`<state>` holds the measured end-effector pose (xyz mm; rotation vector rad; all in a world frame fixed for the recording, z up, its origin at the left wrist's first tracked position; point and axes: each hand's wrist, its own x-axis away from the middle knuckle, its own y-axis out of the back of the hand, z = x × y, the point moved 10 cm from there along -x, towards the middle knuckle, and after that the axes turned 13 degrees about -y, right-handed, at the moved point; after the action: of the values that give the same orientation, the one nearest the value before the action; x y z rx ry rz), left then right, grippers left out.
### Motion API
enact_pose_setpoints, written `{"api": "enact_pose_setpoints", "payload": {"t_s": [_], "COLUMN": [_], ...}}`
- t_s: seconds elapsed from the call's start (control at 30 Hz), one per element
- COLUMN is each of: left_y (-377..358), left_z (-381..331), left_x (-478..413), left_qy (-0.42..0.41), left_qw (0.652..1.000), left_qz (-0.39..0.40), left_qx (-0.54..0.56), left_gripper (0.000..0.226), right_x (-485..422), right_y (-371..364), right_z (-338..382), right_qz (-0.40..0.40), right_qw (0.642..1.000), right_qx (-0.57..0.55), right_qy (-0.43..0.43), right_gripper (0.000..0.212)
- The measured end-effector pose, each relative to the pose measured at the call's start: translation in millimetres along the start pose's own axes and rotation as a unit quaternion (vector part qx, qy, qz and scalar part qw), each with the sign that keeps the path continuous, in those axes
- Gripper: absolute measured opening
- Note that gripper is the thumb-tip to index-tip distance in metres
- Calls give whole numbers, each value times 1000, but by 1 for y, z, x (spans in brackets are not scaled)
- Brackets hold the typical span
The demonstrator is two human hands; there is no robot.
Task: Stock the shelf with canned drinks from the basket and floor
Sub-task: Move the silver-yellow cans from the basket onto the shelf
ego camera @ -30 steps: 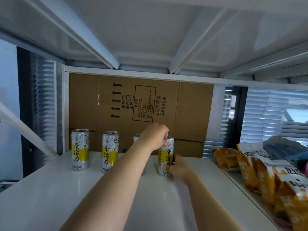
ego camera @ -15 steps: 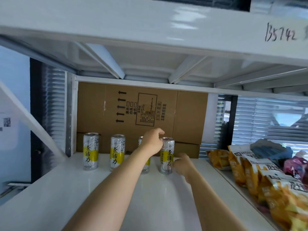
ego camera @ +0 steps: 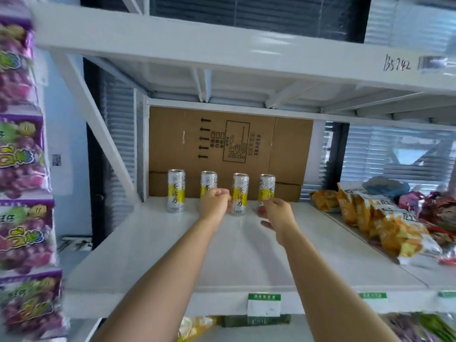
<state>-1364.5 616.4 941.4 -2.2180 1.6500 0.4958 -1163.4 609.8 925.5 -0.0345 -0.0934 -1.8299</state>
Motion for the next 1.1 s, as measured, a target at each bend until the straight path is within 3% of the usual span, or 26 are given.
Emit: {"api": "enact_pose_setpoints", "payload": {"t_s": [0.17,0.47,0.77,1.1], "left_y": [30,97,210,414], "left_z": [2,-39,-57,-66], "left_x": [38,134,284,467], "left_qy": [25,10,13,76], "left_qw": [998,997,984,942], "left_qz": [18,-38,-177,-316], "left_qx": [54,64,13,-82], "left_gripper": [11,6,11,15], "right_x": [58,167,307,487], "right_y": [-25,-58,-97,-200], "right_z": [-17,-31,-91,-188], "right_qz": [21,107,239,372], "right_qw": [999,992,967,920], "right_qx": [-43,-65,-76,4], "right_qy": [-10,-12,-38,-121], "right_gripper": [16,22,18,18]}}
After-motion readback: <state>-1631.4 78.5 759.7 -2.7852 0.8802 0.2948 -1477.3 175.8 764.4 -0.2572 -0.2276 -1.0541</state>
